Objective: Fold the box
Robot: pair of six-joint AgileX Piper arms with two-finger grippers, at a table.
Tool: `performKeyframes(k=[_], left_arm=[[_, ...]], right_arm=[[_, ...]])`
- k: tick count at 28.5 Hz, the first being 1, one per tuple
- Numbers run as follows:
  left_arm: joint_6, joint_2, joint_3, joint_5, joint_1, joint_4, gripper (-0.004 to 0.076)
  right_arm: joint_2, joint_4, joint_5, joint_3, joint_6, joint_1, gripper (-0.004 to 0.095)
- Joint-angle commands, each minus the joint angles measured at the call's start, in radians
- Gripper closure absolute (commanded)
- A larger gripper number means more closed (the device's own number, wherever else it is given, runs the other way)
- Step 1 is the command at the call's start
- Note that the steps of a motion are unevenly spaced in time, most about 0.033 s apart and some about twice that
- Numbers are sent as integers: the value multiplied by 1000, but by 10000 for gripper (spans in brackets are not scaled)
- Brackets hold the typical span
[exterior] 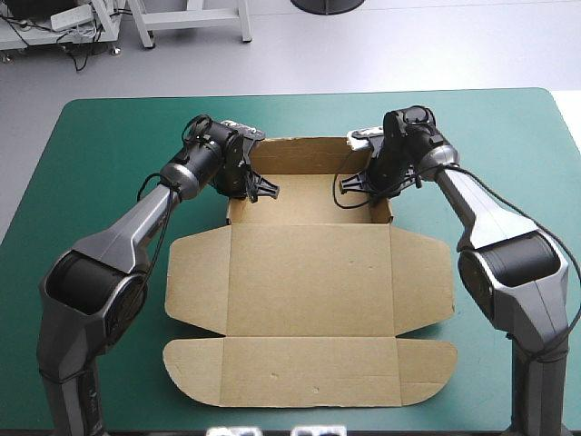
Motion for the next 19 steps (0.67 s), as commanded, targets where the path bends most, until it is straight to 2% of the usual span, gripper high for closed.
performKeyframes(k=[1,9,12,15,19], left_arm=[[42,-43,-36,4,5,-19,726],[38,-33,-42,42,9,-21,725],[38,-33,-44,63,15,-25,697],[38,-33,-44,103,35,-41,591],[49,-33,-44,142,60,-80,395]], right_arm=[[-55,21,25,0,-55,11,925],[-55,25,25,0,-71,11,924],[-55,30,25,0,-74,11,879],[-55,50,25,0,-86,11,713],[-55,65,25,0,-76,11,341]])
